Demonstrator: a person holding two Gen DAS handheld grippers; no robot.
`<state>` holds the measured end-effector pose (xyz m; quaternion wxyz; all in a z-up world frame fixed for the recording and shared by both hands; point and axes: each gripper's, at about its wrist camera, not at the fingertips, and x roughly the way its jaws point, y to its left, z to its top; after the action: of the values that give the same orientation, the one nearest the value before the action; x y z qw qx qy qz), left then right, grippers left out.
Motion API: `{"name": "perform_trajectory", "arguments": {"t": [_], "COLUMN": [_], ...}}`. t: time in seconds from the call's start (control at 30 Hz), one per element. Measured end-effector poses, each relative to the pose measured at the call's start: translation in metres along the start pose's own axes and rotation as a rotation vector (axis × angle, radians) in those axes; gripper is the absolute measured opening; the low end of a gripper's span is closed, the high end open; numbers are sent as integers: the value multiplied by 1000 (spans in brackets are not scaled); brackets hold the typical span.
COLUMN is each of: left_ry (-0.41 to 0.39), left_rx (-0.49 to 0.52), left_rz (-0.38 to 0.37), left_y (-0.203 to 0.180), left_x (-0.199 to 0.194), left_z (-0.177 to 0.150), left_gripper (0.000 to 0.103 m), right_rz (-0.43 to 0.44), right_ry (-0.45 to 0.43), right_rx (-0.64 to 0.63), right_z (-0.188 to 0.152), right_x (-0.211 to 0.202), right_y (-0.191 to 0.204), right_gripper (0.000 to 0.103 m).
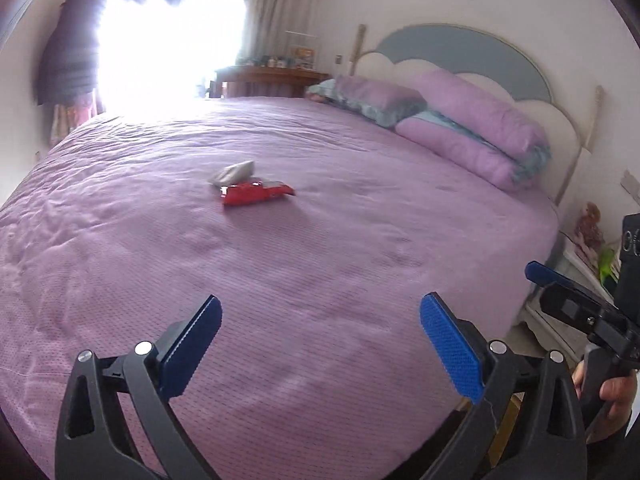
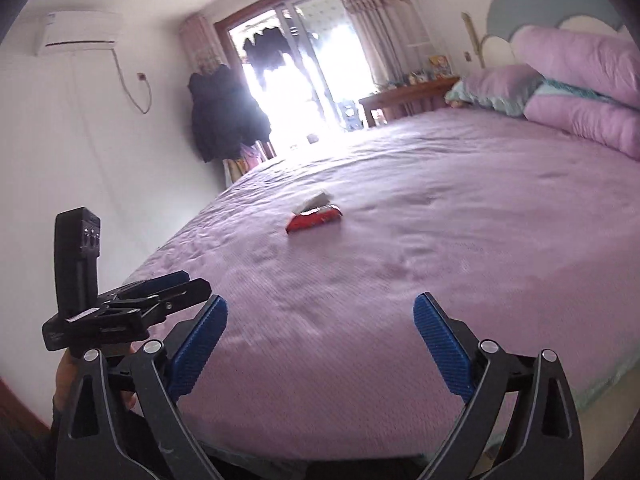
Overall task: Collect trash
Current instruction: 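Move both grippers back over the bed toward the red wrapper, then grasp the red wrapper with the right gripper while the left grasps the white tissue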
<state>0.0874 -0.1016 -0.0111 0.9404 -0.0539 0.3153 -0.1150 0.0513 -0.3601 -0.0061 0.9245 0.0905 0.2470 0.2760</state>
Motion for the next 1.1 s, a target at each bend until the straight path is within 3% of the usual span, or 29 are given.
{"name": "perform_trajectory", "arguments": {"t": [0.23,0.43,0.7,0.8,0.9,1.03,1.1], "left_ry": [-20,22,84,87,96,101,110], "left_rx": [-53,-81,-118,-145,-160,-174,-183], "left_rz": [67,102,148,156,151,134,125], "left_y": [42,72,120,140,152,160,162], "left_x": [21,56,112,128,142,157,163], "left_z": [27,41,72,85,94,96,94], "left_gripper": [99,99,99,99,99,99,99], "right_rz": [0,-23,73,119,112,104,82], "right_ry": [29,68,141,178,244,314,309], "right_rx": [-129,-295,-385,-378,-407,-502,-574], "right_z": [28,44,73,84,87,82,81], "right_x": [70,129,218,251,281,313,322], "right_y": [32,41,24,11,6,9,13], "right_gripper": [94,95,94,93,93,90,90]}}
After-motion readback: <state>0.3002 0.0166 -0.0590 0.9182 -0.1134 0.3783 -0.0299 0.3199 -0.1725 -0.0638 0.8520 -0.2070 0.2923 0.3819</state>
